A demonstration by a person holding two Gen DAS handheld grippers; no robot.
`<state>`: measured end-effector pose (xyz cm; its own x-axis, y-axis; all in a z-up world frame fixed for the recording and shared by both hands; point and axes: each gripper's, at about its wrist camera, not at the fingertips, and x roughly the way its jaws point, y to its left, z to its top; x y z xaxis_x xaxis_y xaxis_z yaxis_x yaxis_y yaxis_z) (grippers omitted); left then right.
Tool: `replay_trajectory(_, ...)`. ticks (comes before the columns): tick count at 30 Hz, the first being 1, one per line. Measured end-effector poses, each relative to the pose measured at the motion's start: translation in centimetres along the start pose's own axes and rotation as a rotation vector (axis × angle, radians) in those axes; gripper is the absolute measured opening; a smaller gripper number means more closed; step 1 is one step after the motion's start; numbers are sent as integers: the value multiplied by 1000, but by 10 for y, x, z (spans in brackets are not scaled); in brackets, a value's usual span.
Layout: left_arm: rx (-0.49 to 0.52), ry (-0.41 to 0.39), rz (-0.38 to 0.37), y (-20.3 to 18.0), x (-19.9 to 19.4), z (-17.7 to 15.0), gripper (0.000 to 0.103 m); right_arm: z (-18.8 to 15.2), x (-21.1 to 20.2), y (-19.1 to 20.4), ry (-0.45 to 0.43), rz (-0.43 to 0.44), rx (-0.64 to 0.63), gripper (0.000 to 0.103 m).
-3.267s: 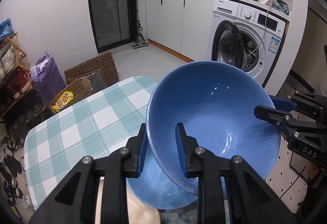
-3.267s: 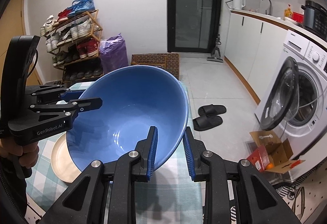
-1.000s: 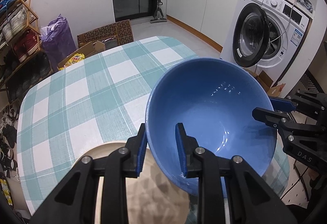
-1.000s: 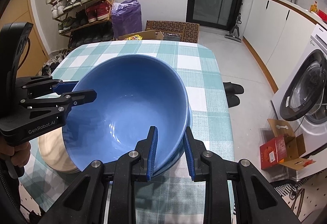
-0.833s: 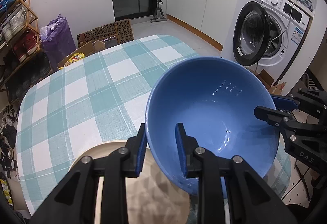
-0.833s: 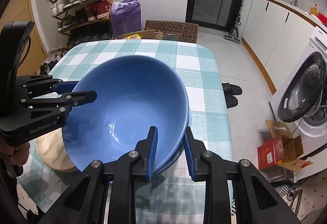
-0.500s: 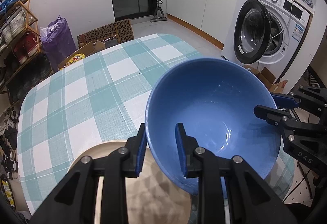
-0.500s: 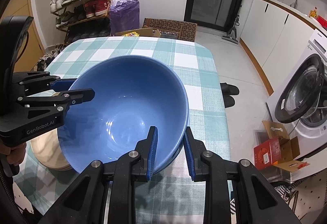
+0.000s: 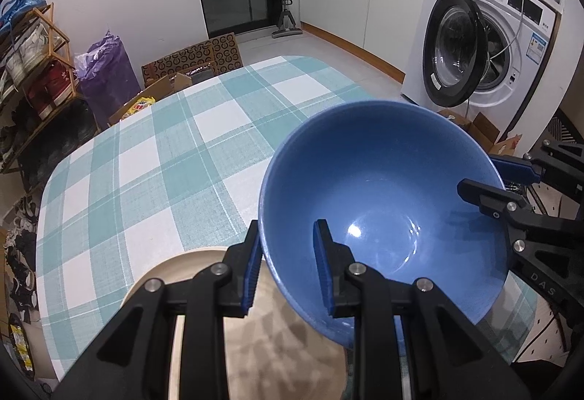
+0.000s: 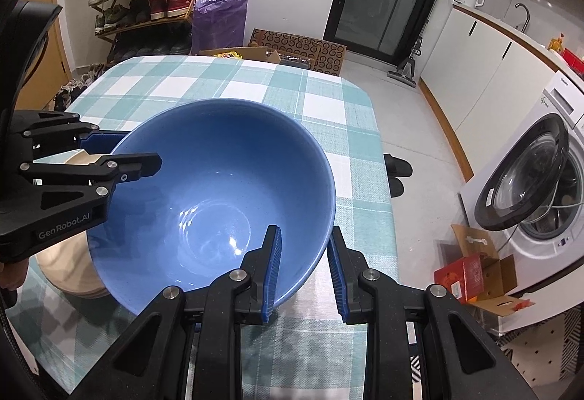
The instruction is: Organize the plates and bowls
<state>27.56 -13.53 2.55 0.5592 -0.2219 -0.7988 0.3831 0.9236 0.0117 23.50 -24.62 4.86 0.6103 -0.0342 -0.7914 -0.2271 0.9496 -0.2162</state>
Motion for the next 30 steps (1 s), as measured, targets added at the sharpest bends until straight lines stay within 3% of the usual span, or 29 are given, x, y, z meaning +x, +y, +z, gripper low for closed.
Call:
replay_trajectory(12, 8, 8, 5, -3, 4, -3, 26, -3, -1, 0, -2, 6, -13, 29)
replay_trajectory(19, 0, 15, -15, -1, 4, -6, 36, -2, -3, -10, -5, 51, 15, 33)
replay_trajectory(22, -21, 7, -32, 4, 0, -7, 43, -2, -9, -13, -30, 68, 21, 41)
replay_trajectory(24, -32, -1, -37, 7, -4, -7, 47, 0, -15, -15, -48, 74, 28, 54)
replay_trajectory(25, -43, -3, -42, 10, -6, -6, 51, 0, -18, -16, -55, 77, 31, 56)
replay_trajectory(30, -81, -25, -54, 21, -15, -7, 55, 3, -30, -24, -105, 131, 71, 82)
